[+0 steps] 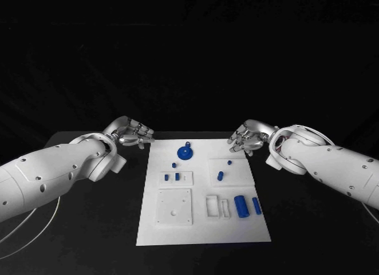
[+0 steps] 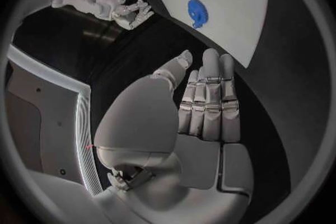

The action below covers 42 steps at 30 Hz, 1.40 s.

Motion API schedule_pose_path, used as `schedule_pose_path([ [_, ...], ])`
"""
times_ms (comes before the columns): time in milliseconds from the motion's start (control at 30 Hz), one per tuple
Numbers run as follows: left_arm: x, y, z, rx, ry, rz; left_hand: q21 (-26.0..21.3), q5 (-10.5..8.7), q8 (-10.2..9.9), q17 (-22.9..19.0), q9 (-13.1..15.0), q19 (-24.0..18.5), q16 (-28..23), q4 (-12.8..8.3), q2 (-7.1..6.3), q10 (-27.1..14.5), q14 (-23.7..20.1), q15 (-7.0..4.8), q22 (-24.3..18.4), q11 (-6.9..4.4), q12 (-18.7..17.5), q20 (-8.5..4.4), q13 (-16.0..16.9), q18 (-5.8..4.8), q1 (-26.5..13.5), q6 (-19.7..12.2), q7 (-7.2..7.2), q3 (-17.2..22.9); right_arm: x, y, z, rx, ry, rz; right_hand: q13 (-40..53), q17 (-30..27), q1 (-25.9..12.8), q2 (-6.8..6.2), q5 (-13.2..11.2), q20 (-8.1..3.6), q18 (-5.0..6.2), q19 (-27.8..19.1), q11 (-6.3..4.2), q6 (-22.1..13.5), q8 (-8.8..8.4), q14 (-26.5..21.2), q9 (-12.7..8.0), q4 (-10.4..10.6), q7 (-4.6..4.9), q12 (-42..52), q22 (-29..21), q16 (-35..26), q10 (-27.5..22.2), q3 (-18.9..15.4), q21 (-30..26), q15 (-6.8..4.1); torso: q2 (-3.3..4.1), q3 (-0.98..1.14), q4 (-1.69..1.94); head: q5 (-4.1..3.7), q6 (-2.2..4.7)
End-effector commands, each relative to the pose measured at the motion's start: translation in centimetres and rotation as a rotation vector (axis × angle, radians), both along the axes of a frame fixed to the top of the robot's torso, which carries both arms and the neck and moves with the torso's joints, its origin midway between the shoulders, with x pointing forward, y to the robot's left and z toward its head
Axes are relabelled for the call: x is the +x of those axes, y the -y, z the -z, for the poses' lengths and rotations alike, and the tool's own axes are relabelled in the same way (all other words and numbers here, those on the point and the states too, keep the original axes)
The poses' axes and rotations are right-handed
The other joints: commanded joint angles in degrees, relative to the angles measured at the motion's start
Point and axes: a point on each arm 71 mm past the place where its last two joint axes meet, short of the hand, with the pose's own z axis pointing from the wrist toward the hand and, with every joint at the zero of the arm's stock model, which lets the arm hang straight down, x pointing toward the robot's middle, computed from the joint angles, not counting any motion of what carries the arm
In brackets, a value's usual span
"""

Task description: Assemble the parts on the task board

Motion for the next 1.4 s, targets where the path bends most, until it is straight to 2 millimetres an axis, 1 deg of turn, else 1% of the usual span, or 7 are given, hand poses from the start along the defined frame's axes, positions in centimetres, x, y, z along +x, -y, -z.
schedule_pose_path([
  [33,-0.2,0.2,-0.5,-0.136,0.000,-0.010,-3.1,0.35,0.0,-2.1,0.0,0.0,-6.5,-0.2,0.45,0.0,0.8,0.52,-2.3,0.22,0.1,0.41,0.0,-1.37,0.7,0.0,0.17,-1.3,-0.4,-0.2,0.3,-0.208,0.052,0.016,-0.2,1.4,-0.1,-1.04,-0.8,0.31,1.64,-0.3,0.61,0.4,-0.30,0.4,0.1,0.1,0.00,-0.2,1.7,1.3,-2.1,0.8,1.8,0.25,0.02,-0.06,0.02,0.02,0.13],
  [367,-0.5,0.1,-0.7,-0.169,0.017,-0.010,-6.2,0.54,0.0,-4.4,0.0,-2.6,-18.0,-0.7,0.99,-0.9,0.7,1.93,-7.0,0.83,0.2,1.77,0.0,-1.71,0.8,-0.1,0.36,-2.0,-1.8,-1.7,1.0,-0.307,0.100,-0.014,-0.1,3.2,-0.7,-3.68,-4.4,1.23,3.24,-2.1,1.42,-0.1,-0.29,0.4,0.1,0.8,-0.06,-0.3,7.0,3.2,-5.1,4.9,5.0,0.80,0.04,-0.03,0.04,-0.22,0.33],
  [667,-0.5,0.1,-0.8,-0.179,0.021,-0.009,-6.0,0.72,-0.1,-3.0,0.0,-2.2,-23.0,-1.4,1.43,-0.7,2.9,1.89,-10.4,0.75,0.0,1.67,0.0,-1.88,0.9,0.1,0.31,-2.7,-2.6,-3.0,2.4,-0.337,0.103,-0.042,-0.2,3.2,-0.3,-4.46,-5.7,1.12,3.18,-1.8,1.34,-0.3,-0.30,0.7,0.1,1.1,0.26,-0.3,9.2,3.4,-4.4,7.4,4.8,0.71,0.09,0.09,0.03,0.12,0.19],
  [833,-0.6,0.0,-0.8,-0.181,0.020,-0.009,-6.0,0.72,-0.1,-3.0,0.0,-2.2,-23.0,-1.4,1.43,-0.7,2.9,1.89,-10.4,0.75,0.0,1.67,0.0,-1.88,0.9,0.1,0.31,-2.7,-2.8,-3.5,3.1,-0.342,0.098,-0.052,-0.1,3.1,-0.5,-5.05,-6.1,0.97,3.09,-1.5,1.14,0.0,-0.29,0.8,0.1,1.6,0.20,-0.3,10.7,3.4,-3.6,9.6,4.1,0.56,0.09,0.12,-0.04,0.32,-0.11],
  [1167,-0.5,-0.1,-0.7,-0.182,0.014,-0.009,-5.9,0.73,0.0,-2.8,0.0,-2.1,-23.1,-1.4,1.51,-0.8,3.0,1.86,-10.5,0.75,0.1,1.64,0.0,-1.85,0.9,0.1,0.30,-2.7,-3.0,-4.1,3.6,-0.349,0.106,-0.057,-0.1,3.2,0.0,-4.75,-9.3,0.69,2.85,-0.9,0.51,1.5,-0.27,1.3,0.2,1.9,-0.14,-0.3,12.9,3.7,-1.6,14.9,3.9,0.26,0.06,0.07,-0.03,0.22,-0.19],
  [1367,-0.5,-0.1,-0.7,-0.181,0.010,-0.009,-5.9,0.73,0.0,-2.8,0.0,-2.1,-23.2,-1.4,1.62,-0.7,3.0,1.85,-10.5,0.74,0.1,1.63,0.0,-1.84,0.9,0.1,0.31,-2.7,-3.1,-4.2,3.7,-0.344,0.121,-0.049,0.1,3.3,0.2,-2.86,-14.9,0.34,2.43,-0.5,-0.42,4.1,-0.18,1.7,0.5,3.4,-0.81,-0.2,14.1,3.8,0.8,20.3,4.2,-0.19,0.07,0.06,-0.07,0.27,-0.36],
  [1400,-0.5,-0.1,-0.7,-0.181,0.010,-0.009,-5.9,0.73,0.0,-2.8,0.0,-2.1,-23.2,-1.4,1.62,-0.7,3.0,1.85,-10.5,0.74,0.1,1.63,0.0,-1.84,0.9,0.1,0.31,-2.7,-3.1,-4.2,3.7,-0.343,0.124,-0.047,0.1,3.2,-0.3,-3.40,-15.6,0.19,2.15,-0.5,-0.61,4.7,-0.31,1.9,0.6,3.9,-0.98,-0.3,14.4,3.8,1.3,22.7,4.2,-0.27,0.07,0.05,-0.06,0.24,-0.36],
])
